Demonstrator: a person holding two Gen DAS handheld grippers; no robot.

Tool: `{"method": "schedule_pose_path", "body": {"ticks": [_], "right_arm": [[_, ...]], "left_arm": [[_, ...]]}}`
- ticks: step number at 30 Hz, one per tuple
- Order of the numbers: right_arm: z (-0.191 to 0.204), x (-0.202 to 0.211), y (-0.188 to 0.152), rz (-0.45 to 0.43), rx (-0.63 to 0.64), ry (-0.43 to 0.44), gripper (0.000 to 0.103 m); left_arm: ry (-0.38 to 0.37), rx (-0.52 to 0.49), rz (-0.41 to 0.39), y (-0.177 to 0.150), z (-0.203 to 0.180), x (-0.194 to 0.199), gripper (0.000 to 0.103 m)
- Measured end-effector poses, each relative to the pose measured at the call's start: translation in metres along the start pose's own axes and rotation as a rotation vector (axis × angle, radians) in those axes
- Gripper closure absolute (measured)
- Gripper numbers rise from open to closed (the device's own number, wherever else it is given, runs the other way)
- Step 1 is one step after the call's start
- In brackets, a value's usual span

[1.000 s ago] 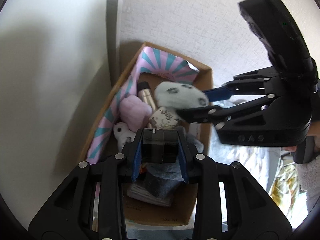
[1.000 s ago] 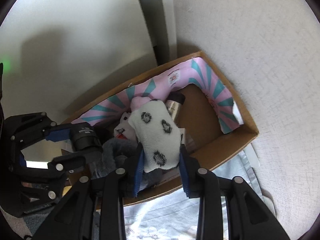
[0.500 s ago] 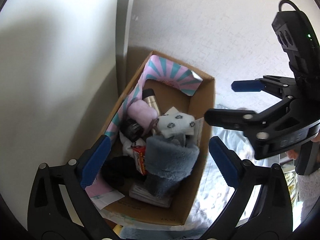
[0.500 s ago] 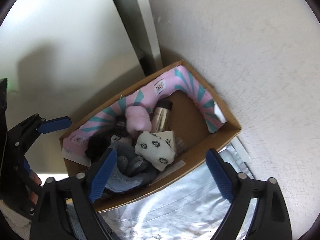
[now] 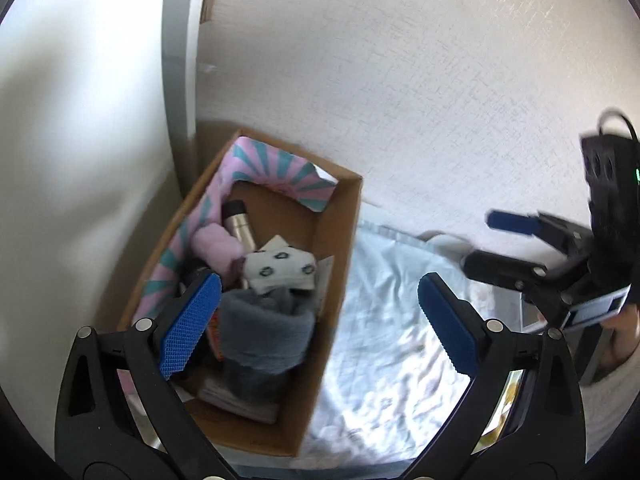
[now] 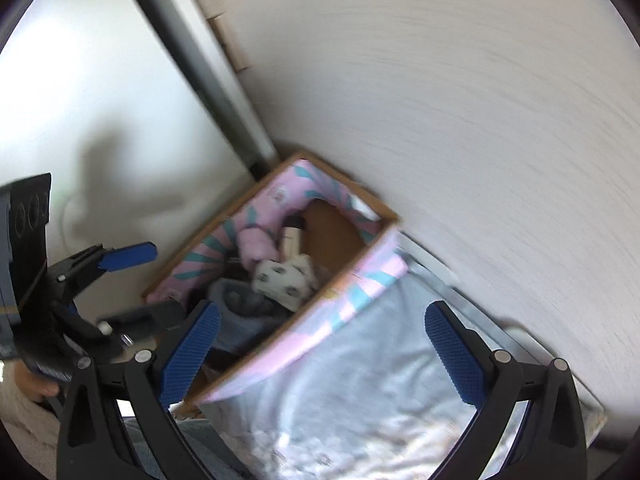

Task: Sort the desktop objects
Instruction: 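Withdraw both tools from the box back toward the cloth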

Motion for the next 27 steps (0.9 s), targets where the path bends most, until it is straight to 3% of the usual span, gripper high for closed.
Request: {"method": "schedule_pose_path", "body": {"ticks": [5,12,18,27], "right_arm": [[-0.041,0.025,-0.021,-0.02,-0.075,-0.082,0.001],[-0.079,0.052,-0.051,-0.03,-0.183,-0.102,0.001],[-0.097,0.068,-0.072,-0.054,-0.245,-0.14,0.001],[-0.112,0.081,-0.088,-0.079,-0.288,-0.178,0.001]], "left_arm": [[-0.032,-0.007,0.014,-0.002,-0.018,-0.01,0.004],[-0.047,-0.092,0.019,-0.002,-0.051,-0.013,0.004],[-0.071,-0.123,0.018,-0.003,-0.065,-0.011,0.004],[-0.034,-0.166,0.019,-0.004,-0.07,-0.015,0.004]]}}
Point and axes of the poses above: each gripper's, at about its wrist camera, not at the fingertips, and x roughly against the way its jaws point, z to its left, y to its top, the point moved 4 cm from there along -x, roughly the way its jaws point, and after that the axes turned 6 degrees about -x, right-handed, at the moved point
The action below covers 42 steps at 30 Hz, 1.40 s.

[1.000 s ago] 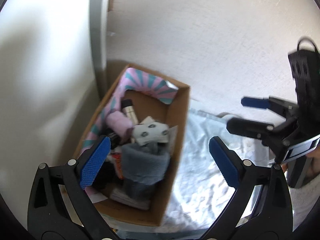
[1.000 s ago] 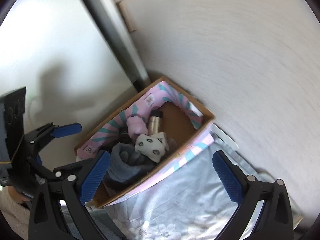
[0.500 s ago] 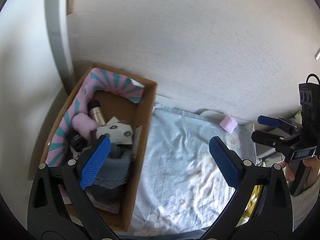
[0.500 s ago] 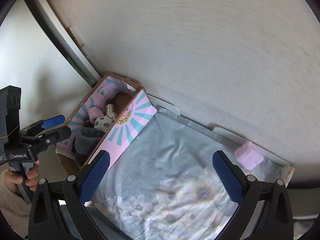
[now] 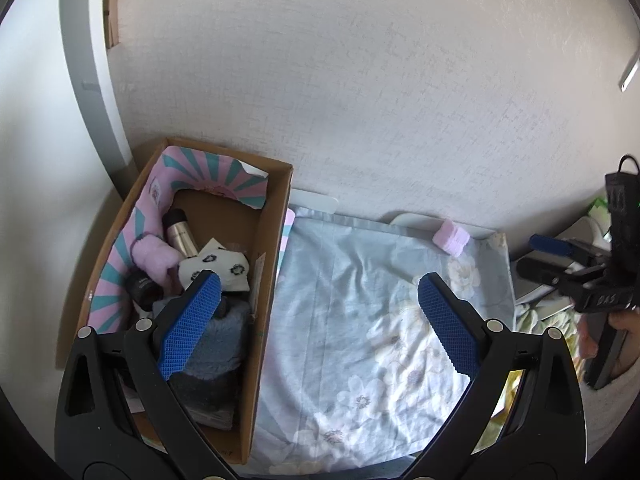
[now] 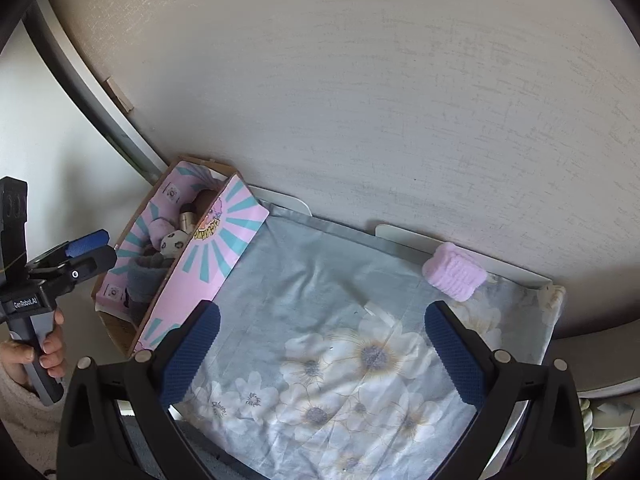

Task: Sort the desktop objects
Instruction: 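Withdraw both tools from the box back toward the cloth, then grasp the clear round lid with the left tool while the right tool grasps the pink fuzzy band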

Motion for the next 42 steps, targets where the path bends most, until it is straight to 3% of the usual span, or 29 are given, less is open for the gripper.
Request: {"method": "schedule_pose_path", "body": {"ticks": [11,20,25,33,37,39,41,42], "right_arm": [[-0.057,0.019,0.001,-0.019,-0.068,-0.118,0.001],[-0.135,-0.033,-0.013,0.032,-0.161,-0.143,0.001],[-0.154,-0.082,-0.012,0.021,-0.124,-0.16,0.001],[-0.165,-0.122,-0.009,0.011,-0.132,-0.129,0.001],[-0.167,-0.133,-0.009,0.01,-0.15,-0.109,0.001],[-0.168,-0.138,-0.008,0.008,-0.155,-0.11,0.001],[-0.169,-0.142,-0.007,0.005,-0.169,-0.1,0.001],[-0.169,-0.144,-0.007,0.003,-0.174,-0.093,0.006]], "left_arm": [[-0.031,-0.158,0.061,-0.004,-0.06,-0.038,0.004],[-0.017,-0.359,0.091,-0.034,-0.162,-0.146,0.004],[-0.021,-0.343,0.111,-0.05,-0.181,-0.201,0.004],[-0.021,-0.285,0.099,-0.054,-0.179,-0.235,0.007],[-0.025,-0.295,0.088,-0.055,-0.179,-0.24,0.013],[-0.028,-0.298,0.09,-0.056,-0.179,-0.242,0.023],[-0.044,-0.296,0.093,-0.059,-0.18,-0.244,0.038],[-0.046,-0.297,0.095,-0.06,-0.18,-0.245,0.04]]}}
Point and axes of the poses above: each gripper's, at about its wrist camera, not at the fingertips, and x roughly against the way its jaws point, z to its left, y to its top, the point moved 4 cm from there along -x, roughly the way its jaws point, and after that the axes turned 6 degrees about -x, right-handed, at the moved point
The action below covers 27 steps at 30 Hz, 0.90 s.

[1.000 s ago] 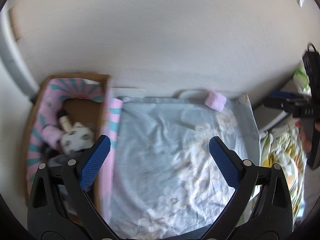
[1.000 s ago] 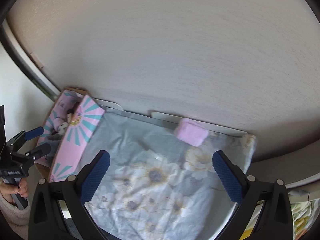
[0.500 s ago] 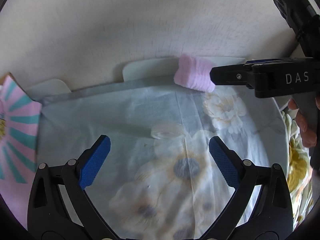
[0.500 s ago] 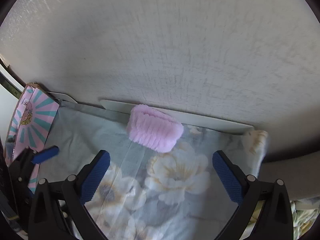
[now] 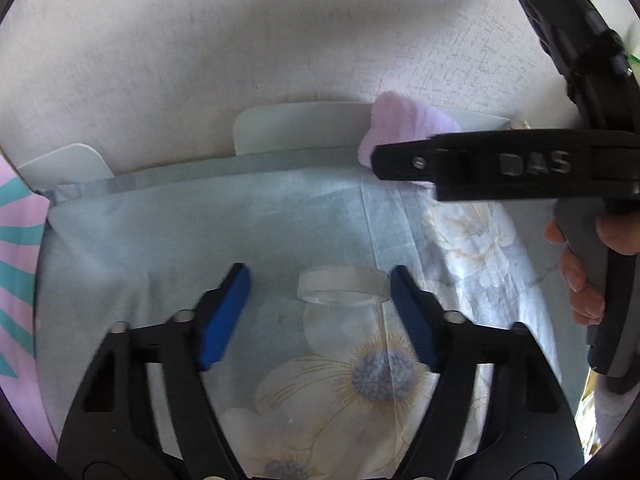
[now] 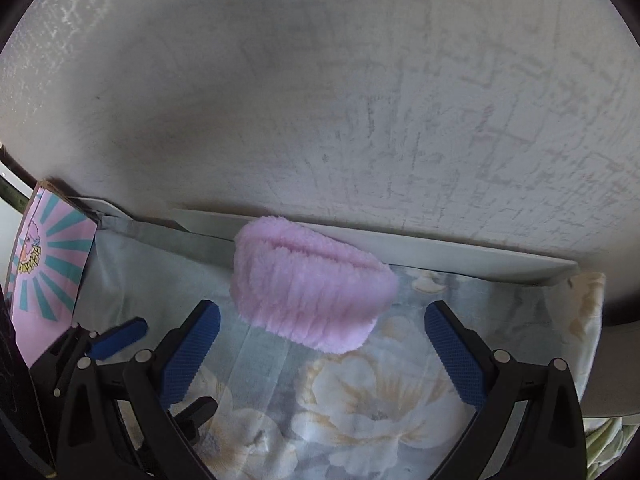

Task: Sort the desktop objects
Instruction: 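Grasp the clear round lid with the left tool while the right tool grasps the pink fuzzy band, then carry the lid and pink band over the box and open both tools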

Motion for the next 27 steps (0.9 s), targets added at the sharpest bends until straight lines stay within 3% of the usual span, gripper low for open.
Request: {"method": "schedule_pose_path", "body": {"ticks": [2,4,10,13,20,27], "right_arm": [[0.001,-0.004,0.0,-0.002,0.0,-0.002,0.021],[0.001,-0.009,-0.002,0.011,0.007,-0.006,0.045],[-0.002,-0.004,-0.004,-0.019,0.014,-0.028,0.068],[-0.007,0.004,-0.005,-0.021,0.002,-0.015,0.073],[-0.015,0.039,-0.006,-0.054,-0.03,-0.004,0.074],[-0.016,0.101,-0.002,-0.074,-0.005,-0.007,0.074]], "left_arm": [[-0.001,-0.014,-0.018,-0.002,-0.002,0.001,0.055],[-0.007,-0.026,-0.024,-0.003,-0.004,0.002,0.064],[-0.026,-0.027,-0.038,0.0,-0.005,0.01,0.064],[-0.03,-0.035,-0.044,0.003,-0.008,0.017,0.064],[-0.029,-0.063,-0.038,0.005,-0.015,0.046,0.064],[0.001,-0.045,-0.04,0.02,-0.007,0.108,0.064]]}}
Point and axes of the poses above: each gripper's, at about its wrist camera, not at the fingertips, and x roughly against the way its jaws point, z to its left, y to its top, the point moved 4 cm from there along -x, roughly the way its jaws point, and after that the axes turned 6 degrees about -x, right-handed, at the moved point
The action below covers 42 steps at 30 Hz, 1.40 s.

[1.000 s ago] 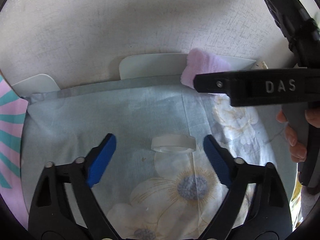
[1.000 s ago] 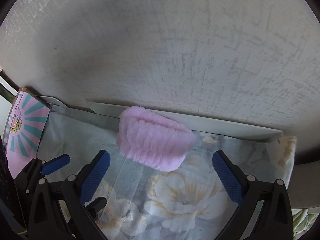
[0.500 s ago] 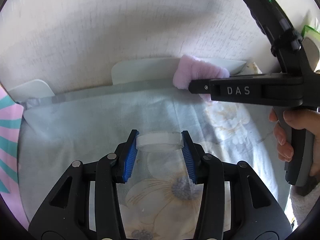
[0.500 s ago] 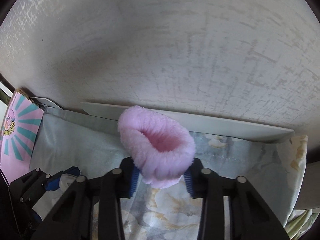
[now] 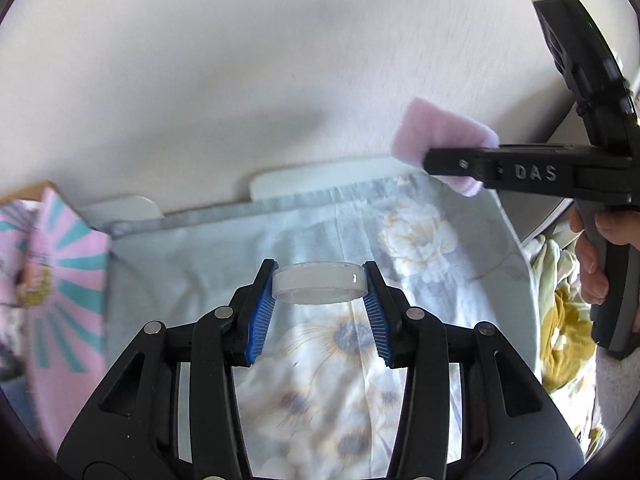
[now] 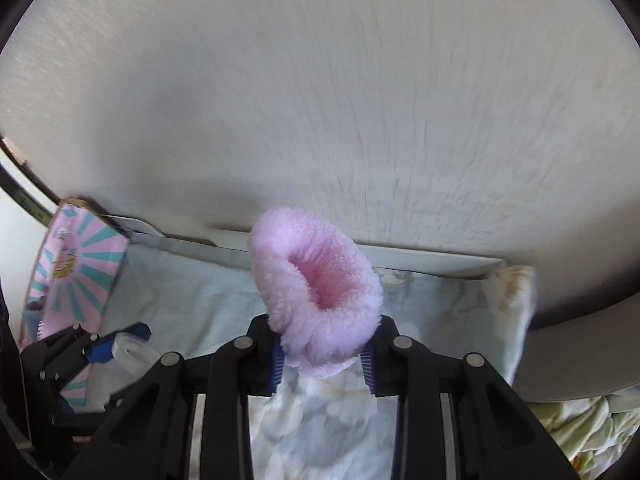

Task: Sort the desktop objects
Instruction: 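Carry the lid and pink band over the box and open both tools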

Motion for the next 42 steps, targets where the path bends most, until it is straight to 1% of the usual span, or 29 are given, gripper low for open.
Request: {"method": "schedule_pose_path", "body": {"ticks": [2,4,7,9,13,17,20,21,25,27,30,34,38,42], "right_arm": [[0.006,0.018,0.001,-0.002,0.019,-0.002,0.074],[0.013,0.037,0.0,-0.003,0.053,-0.004,0.074],[0.02,0.061,0.009,-0.006,0.114,-0.001,0.074],[0.041,0.07,0.014,-0.014,0.16,-0.002,0.074],[0.08,0.085,0.027,-0.032,0.237,0.031,0.074],[0.125,0.09,0.036,-0.038,0.295,0.075,0.074],[0.166,0.09,0.041,-0.032,0.358,0.125,0.074],[0.176,0.089,0.04,-0.031,0.373,0.137,0.074],[0.228,0.076,0.037,-0.006,0.454,0.191,0.074],[0.255,0.066,0.032,0.02,0.495,0.221,0.074],[0.29,0.049,0.021,0.06,0.561,0.243,0.074],[0.319,0.024,0.005,0.128,0.629,0.263,0.074],[0.351,-0.007,-0.013,0.191,0.673,0.268,0.074],[0.37,-0.027,-0.025,0.231,0.709,0.263,0.074]], "left_arm": [[0.027,0.001,-0.013,0.007,0.01,0.026,0.064],[0.046,0.005,-0.035,0.02,0.021,0.05,0.064],[0.081,0.006,-0.074,0.029,0.032,0.08,0.064],[0.105,0.014,-0.096,0.032,0.043,0.1,0.064],[0.151,0.039,-0.125,0.033,0.069,0.129,0.064],[0.199,0.107,-0.139,0.022,0.11,0.158,0.064],[0.246,0.157,-0.13,0.009,0.139,0.173,0.064],[0.267,0.18,-0.122,0.0,0.154,0.182,0.064],[0.335,0.249,-0.092,-0.03,0.195,0.199,0.064],[0.352,0.296,-0.077,-0.048,0.214,0.207,0.064],[0.358,0.357,-0.052,-0.071,0.233,0.207,0.064],[0.35,0.418,-0.017,-0.104,0.243,0.202,0.064],[0.335,0.461,0.012,-0.119,0.249,0.186,0.064],[0.334,0.474,0.017,-0.123,0.249,0.18,0.064]]}}
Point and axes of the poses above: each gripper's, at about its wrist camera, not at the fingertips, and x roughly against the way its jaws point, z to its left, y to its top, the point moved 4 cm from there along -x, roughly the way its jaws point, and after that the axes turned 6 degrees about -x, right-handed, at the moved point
